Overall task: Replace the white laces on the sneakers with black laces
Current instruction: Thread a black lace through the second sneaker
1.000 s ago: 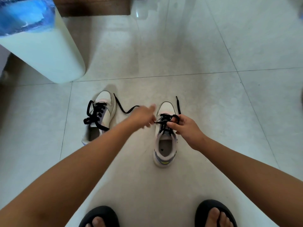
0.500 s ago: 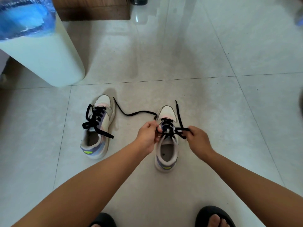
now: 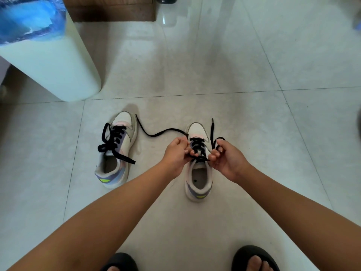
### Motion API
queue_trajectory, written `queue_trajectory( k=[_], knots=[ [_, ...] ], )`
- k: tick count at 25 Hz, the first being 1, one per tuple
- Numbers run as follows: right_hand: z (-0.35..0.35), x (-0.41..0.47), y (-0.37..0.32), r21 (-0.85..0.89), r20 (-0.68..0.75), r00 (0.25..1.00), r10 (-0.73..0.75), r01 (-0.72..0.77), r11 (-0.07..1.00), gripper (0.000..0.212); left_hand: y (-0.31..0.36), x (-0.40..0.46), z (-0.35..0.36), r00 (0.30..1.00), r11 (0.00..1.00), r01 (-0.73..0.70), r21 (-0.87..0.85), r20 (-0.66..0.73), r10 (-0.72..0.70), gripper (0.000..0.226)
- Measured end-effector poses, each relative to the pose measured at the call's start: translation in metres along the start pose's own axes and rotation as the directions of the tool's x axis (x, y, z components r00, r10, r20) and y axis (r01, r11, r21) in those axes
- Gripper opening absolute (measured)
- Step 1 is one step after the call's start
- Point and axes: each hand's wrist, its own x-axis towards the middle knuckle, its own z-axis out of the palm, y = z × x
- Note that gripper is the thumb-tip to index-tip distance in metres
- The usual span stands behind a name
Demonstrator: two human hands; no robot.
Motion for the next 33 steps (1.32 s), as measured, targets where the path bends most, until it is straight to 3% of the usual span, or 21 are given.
queue_trajectory(
  k=[3,5,7,9,11,12,14,17,19,20,22,24,25,26,27,28,29,30,32,33],
  knots=[
    [0.000,0.007,0.001,-0.098,-0.070,0.997,-0.016,0.009,0.995,0.037,-0.002,0.003,-0.003,0.997,0.998,0.056,0.020,-0.054,-0.055,0.028],
    [0.005,0.005,0.000,-0.274,-0.004,0.996,-0.092,0.088,0.958,0.030,0.002,0.005,-0.004,0.995,0.998,0.058,0.038,-0.089,-0.054,0.027],
    [0.015,0.000,-0.001,-0.566,0.140,0.977,-0.160,0.212,0.797,0.019,0.009,0.006,-0.005,0.994,0.966,-0.079,0.247,-0.054,0.096,0.025],
    [0.021,-0.004,0.000,-0.765,0.279,0.945,-0.171,0.326,0.555,0.004,0.018,0.001,-0.002,0.955,0.781,-0.292,0.553,0.118,0.273,0.020],
    [0.023,-0.005,0.002,-0.845,0.361,0.919,-0.156,0.394,0.361,0.017,0.021,-0.006,0.001,0.896,0.613,-0.444,0.653,0.321,0.307,0.017],
    [0.023,-0.006,0.003,-0.859,0.365,0.918,-0.154,0.396,0.325,0.022,0.020,-0.009,0.002,0.872,0.563,-0.489,0.666,0.388,0.299,0.015],
    [0.025,-0.008,0.006,-0.843,0.318,0.935,-0.158,0.356,0.403,0.025,0.019,-0.013,0.001,0.845,0.416,-0.534,0.736,0.452,0.285,0.015],
    [0.022,-0.006,0.005,-0.822,0.228,0.961,-0.154,0.275,0.498,0.032,0.024,-0.014,-0.012,0.850,0.028,-0.495,0.869,0.476,0.226,0.023],
    [0.019,-0.005,0.000,-0.773,0.192,0.973,-0.129,0.231,0.592,0.027,0.032,-0.021,-0.022,0.837,-0.148,-0.469,0.871,0.491,0.240,0.029],
    [0.017,-0.005,-0.002,-0.728,0.158,0.983,-0.092,0.179,0.662,0.021,0.037,-0.025,-0.027,0.836,-0.171,-0.461,0.871,0.491,0.245,0.032],
    [0.012,-0.005,-0.006,-0.615,0.090,0.995,0.042,0.022,0.788,0.013,0.044,-0.032,-0.036,0.887,-0.094,-0.426,0.900,0.436,0.150,0.036],
    [0.009,-0.002,-0.008,-0.534,0.069,0.985,0.158,-0.098,0.840,0.020,0.043,-0.041,-0.044,0.946,-0.002,-0.290,0.957,0.286,-0.151,0.034],
    [0.010,0.000,-0.007,-0.518,0.057,0.983,0.173,-0.119,0.847,0.024,0.040,-0.045,-0.047,0.935,-0.040,-0.193,0.980,0.171,-0.309,0.032],
    [0.012,-0.001,-0.007,-0.521,0.051,0.986,0.162,-0.112,0.846,0.027,0.036,-0.044,-0.050,0.906,-0.165,-0.145,0.976,0.064,-0.418,0.029],
    [0.013,-0.001,-0.006,-0.551,0.050,0.990,0.129,-0.080,0.831,0.029,0.032,-0.039,-0.051,0.894,-0.320,-0.171,0.932,0.010,-0.447,0.025],
    [0.015,-0.002,-0.007,-0.595,0.060,0.994,0.091,-0.037,0.803,0.030,0.029,-0.034,-0.050,0.922,-0.443,-0.202,0.874,0.017,-0.387,0.021],
    [0.016,-0.004,-0.007,-0.640,0.080,0.995,0.057,0.007,0.769,0.031,0.027,-0.027,-0.047,0.959,-0.461,-0.226,0.858,0.114,-0.259,0.023],
    [0.017,-0.005,-0.006,-0.674,0.098,0.995,0.031,0.043,0.738,0.032,0.026,-0.021,-0.042,0.967,-0.338,-0.252,0.907,0.225,-0.118,0.030],
    [0.018,-0.005,-0.004,-0.693,0.124,0.992,0.002,0.085,0.716,0.032,0.028,-0.011,-0.027,0.942,0.119,-0.328,0.937,0.315,0.114,0.040],
    [0.018,-0.006,-0.002,-0.688,0.137,0.990,-0.005,0.099,0.719,0.032,0.029,-0.010,-0.018,0.935,0.290,-0.352,0.890,0.326,0.136,0.043]
  ],
)
